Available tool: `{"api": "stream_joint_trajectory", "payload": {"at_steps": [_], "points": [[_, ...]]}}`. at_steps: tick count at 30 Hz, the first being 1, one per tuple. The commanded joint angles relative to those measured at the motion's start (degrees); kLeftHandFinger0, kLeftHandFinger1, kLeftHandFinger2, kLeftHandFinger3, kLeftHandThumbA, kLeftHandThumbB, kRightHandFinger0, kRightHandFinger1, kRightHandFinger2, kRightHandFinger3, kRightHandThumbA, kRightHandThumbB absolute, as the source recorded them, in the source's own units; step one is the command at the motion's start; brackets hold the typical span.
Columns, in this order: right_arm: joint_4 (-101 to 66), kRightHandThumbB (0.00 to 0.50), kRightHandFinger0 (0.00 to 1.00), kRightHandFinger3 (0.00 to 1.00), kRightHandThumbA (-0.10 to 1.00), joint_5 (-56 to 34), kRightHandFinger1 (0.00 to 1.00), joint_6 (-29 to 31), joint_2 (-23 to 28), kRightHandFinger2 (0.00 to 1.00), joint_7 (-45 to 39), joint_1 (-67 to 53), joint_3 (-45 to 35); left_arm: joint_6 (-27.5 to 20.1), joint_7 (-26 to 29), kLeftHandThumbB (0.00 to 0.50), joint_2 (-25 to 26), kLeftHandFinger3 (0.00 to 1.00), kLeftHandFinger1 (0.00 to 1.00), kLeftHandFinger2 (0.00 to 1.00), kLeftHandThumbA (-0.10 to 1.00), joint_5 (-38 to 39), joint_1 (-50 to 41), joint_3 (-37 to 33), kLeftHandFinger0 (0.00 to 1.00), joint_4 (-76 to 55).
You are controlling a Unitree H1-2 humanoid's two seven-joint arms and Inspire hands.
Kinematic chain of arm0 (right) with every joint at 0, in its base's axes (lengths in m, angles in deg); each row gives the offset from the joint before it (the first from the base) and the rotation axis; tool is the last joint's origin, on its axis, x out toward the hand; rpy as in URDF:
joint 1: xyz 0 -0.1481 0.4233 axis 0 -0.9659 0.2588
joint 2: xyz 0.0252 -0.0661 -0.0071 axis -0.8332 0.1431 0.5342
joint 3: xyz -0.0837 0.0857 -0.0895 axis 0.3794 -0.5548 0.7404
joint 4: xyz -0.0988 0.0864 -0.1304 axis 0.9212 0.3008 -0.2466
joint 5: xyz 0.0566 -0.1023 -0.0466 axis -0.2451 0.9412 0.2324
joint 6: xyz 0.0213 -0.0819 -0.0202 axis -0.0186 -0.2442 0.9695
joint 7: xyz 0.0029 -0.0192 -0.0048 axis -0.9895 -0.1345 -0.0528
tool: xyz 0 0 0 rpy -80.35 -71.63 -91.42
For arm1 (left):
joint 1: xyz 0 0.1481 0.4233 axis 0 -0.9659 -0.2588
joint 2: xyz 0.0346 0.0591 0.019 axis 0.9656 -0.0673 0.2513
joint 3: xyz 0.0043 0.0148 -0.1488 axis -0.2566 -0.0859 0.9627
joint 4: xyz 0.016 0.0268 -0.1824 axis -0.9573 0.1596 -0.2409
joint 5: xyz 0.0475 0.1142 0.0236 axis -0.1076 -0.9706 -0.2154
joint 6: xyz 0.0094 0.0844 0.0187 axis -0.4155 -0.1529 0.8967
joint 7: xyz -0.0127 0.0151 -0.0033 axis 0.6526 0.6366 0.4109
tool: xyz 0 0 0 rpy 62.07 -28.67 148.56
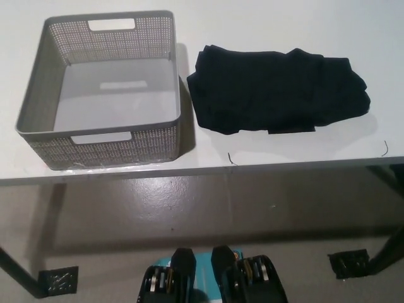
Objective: Use the right hand to pick up a t shirt on the right hand side and place it into a contianer on the left side
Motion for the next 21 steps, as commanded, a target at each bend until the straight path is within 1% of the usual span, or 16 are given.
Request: {"api": "stream_joint_trajectory", "payload": {"at_steps": [1, 3, 4, 5, 6, 7, 8, 9, 10, 11, 12, 14, 17, 18, 19, 21], "points": [[-12.65, 0.312, 1.00, 1.00, 1.00, 7.19, 1.00, -4.89, -1.74, 1.00, 4.96, 0.09, -5.40, -3.15, 2.42, 0.137, 1.19, 1.00, 1.00, 1.00, 1.00, -1.43, 0.86, -1.06, 1.00, -0.37], [-17.83, 0.335, 1.00, 1.00, 1.00, 7.32, 1.00, -8.17, -2.36, 1.00, 3.13, 2.18, -7.77, -3.15, 2.52, 0.126, 1.00, 1.00, 1.00, 1.00, 1.00, -1.17, 0.88, -1.07, 1.00, -0.16], [-20.49, 0.343, 1.00, 1.00, 1.00, 8.20, 1.00, -9.90, -2.22, 1.00, 1.95, 4.10, -8.87, -3.15, 2.69, 0.141, 0.93, 1.00, 1.00, 1.00, 1.00, -1.26, 0.98, -1.09, 1.00, 0.01], [-22.30, 0.370, 1.00, 1.00, 1.00, 10.01, 1.00, -11.44, -2.15, 1.00, 1.52, 6.34, -9.86, -3.15, 2.77, 0.165, 1.04, 1.00, 1.00, 1.00, 1.00, -1.44, 1.01, -1.19, 1.00, -0.14], [-23.38, 0.371, 1.00, 1.00, 1.00, 11.31, 1.00, -12.41, -2.07, 1.00, 1.30, 7.88, -10.56, -3.15, 2.74, 0.166, 1.12, 1.00, 1.00, 1.00, 1.00, -1.60, 1.06, -1.27, 1.00, -0.38], [-24.36, 0.389, 1.00, 1.00, 0.99, 12.12, 1.00, -13.14, -1.92, 1.00, 0.78, 9.65, -11.27, -3.15, 2.34, 0.155, 1.00, 1.00, 1.00, 1.00, 1.00, -1.29, 1.12, -1.23, 1.00, -0.56], [-24.77, 0.390, 1.00, 1.00, 0.99, 12.44, 1.00, -13.44, -1.90, 1.00, 0.47, 10.32, -11.62, -3.15, 2.23, 0.155, 0.92, 1.00, 1.00, 1.00, 1.00, -1.15, 1.15, -1.26, 1.00, -0.59], [-27.16, 0.426, 1.00, 1.00, 0.98, 13.58, 1.00, -17.46, -1.84, 1.00, -2.31, 14.40, -12.42, -3.15, 2.25, 0.160, 0.90, 1.00, 1.00, 1.00, 1.00, -1.15, 1.40, -1.20, 1.00, -0.22], [-27.67, 0.439, 1.00, 1.00, 0.94, 13.86, 1.00, -18.51, -1.93, 1.00, -3.16, 15.90, -12.70, -3.15, 2.32, 0.163, 0.89, 1.00, 1.00, 1.00, 1.00, -1.18, 1.31, -1.32, 1.00, -0.25], [-27.81, 0.459, 1.00, 1.00, 0.94, 14.17, 1.00, -19.07, -1.98, 1.00, -3.56, 17.18, -12.90, -3.15, 2.35, 0.152, 0.89, 1.00, 1.00, 1.00, 1.00, -1.26, 1.28, -1.39, 1.00, -0.23], [-27.71, 0.463, 1.00, 1.00, 0.94, 14.45, 1.00, -19.26, -2.00, 1.00, -3.64, 18.29, -13.03, -3.15, 2.34, 0.149, 0.90, 1.00, 1.00, 1.00, 1.00, -1.32, 1.31, -1.44, 1.00, -0.17], [-27.34, 0.493, 1.00, 1.00, 0.93, 14.59, 1.00, -19.93, -2.25, 1.00, -4.16, 20.24, -12.97, -3.15, 2.67, 0.116, 0.98, 1.00, 1.00, 1.00, 1.00, -1.63, 1.05, -1.75, 1.00, -0.36], [-27.10, 0.500, 1.00, 1.00, 0.90, 15.04, 1.00, -22.23, -3.09, 1.00, -5.26, 22.39, -12.66, -3.15, 3.26, 0.116, 1.07, 1.00, 1.00, 1.00, 1.00, -1.67, 1.61, -2.46, 1.00, 0.31], [-26.35, 0.500, 1.00, 1.00, 0.92, 15.69, 1.00, -22.80, -3.64, 1.00, -5.34, 23.07, -12.10, -3.15, 3.16, 0.139, 1.41, 1.00, 1.00, 1.00, 1.00, -1.18, 1.28, -2.49, 1.00, 0.21], [-26.00, 0.500, 1.00, 1.00, 0.94, 15.73, 1.00, -23.77, -4.09, 1.00, -5.91, 23.83, -11.82, -3.15, 3.00, 0.141, 1.60, 1.00, 1.00, 1.00, 1.00, -0.65, 1.36, -2.38, 1.00, 0.15], [-25.48, 0.500, 1.00, 1.00, 0.94, 16.48, 1.00, -24.53, -3.22, 1.00, -6.56, 25.93, -11.86, -3.15, 2.54, 0.155, 1.27, 1.00, 1.00, 1.00, 1.00, -0.69, 2.75, -2.25, 1.00, 0.41]]}}
